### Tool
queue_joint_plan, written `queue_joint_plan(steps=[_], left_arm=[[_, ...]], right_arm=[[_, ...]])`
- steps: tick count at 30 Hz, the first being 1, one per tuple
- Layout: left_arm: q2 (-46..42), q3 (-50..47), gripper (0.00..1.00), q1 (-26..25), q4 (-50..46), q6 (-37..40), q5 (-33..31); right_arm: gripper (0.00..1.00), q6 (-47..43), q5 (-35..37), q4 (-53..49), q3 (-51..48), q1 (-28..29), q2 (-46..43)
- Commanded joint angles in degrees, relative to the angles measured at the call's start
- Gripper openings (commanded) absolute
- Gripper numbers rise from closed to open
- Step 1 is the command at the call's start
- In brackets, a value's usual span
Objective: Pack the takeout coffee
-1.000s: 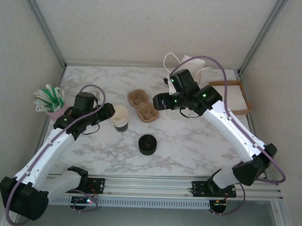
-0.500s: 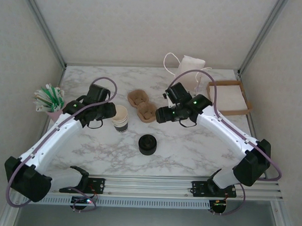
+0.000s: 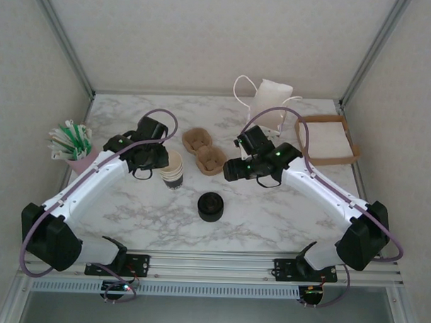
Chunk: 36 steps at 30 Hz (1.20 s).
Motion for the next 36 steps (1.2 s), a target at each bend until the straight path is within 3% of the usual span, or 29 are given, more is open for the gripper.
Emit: queue_joint_plan(steps=[1, 6, 24, 36], left_arm=[[0.46, 1.32, 0.29, -0.53, -2.83, 1.2, -2.63], [1.28, 1.14, 0.36, -0.49, -3.01, 1.72, -3.36], [0.68, 3.83, 0.41, -0.36, -4.02, 2.88, -1.51], [1.65, -0.27, 0.33, 0.83, -2.68, 3.85, -0.7]], right_arm=[[0.76, 0.54, -0.28, 0.98, -0.75, 0.55, -1.03], [0.76, 0.83, -0.73, 1.16, -0.64, 0.55, -0.67], [0.75, 1.18, -1.52, 0.43, -0.02, 0.58, -0.94], [0.74, 1.94, -1.95, 1.28, -1.68, 0.57, -1.37]])
